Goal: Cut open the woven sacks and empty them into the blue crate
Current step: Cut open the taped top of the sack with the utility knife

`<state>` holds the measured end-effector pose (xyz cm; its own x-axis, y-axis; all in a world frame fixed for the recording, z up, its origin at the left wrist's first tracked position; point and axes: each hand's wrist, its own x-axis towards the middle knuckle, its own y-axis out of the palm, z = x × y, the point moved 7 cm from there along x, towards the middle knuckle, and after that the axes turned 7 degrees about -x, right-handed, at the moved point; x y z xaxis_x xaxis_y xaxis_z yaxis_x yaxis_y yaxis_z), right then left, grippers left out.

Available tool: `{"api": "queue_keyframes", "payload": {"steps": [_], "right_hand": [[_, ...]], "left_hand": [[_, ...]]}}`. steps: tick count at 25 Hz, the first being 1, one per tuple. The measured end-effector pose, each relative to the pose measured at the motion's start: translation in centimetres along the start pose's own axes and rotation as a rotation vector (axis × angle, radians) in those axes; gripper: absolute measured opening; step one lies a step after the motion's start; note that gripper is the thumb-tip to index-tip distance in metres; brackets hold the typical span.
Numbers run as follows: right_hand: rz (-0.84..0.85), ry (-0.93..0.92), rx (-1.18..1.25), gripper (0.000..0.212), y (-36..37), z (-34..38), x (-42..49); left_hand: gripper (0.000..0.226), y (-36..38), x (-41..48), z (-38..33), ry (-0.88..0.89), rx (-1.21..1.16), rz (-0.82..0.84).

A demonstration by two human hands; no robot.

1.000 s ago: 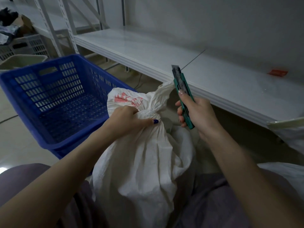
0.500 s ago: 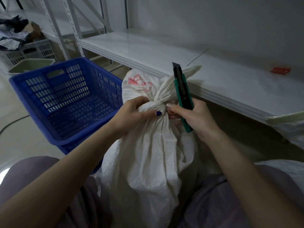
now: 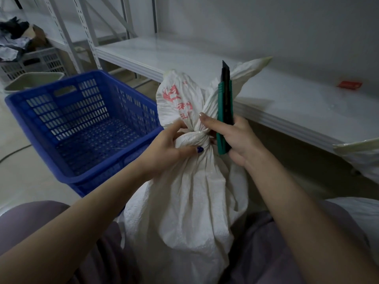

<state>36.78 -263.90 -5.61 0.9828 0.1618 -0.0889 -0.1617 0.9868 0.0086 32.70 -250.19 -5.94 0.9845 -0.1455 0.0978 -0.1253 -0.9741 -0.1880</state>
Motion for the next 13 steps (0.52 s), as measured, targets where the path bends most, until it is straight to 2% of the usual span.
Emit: {"api": "queue_keyframes", "payload": {"steps": [3, 6, 9, 13], "right_hand": [[0.132, 0.012, 0.051, 0.028, 0.7, 0.6, 0.6], [0.207, -0.007, 0.049, 0.014, 1.3, 1.1, 0.7], [0.301, -0.042, 0.093, 0.022, 2.0, 1.6, 0.6], [0.157, -0.148, -0.042, 0.034, 0.9, 2.2, 1.0]], "left_hand": [[0.04, -0.5, -0.1, 0.9, -0.131, -0.189, 0.026], [0.05, -0.9, -0.1, 1.5, -0.202, -0.264, 0.074], [0.047, -1.2, -0.2, 1.8, -0.246, -0.38, 0.067], [0.051, -1.7, 0.1, 1.6, -0.24, -0.353, 0.074]]}}
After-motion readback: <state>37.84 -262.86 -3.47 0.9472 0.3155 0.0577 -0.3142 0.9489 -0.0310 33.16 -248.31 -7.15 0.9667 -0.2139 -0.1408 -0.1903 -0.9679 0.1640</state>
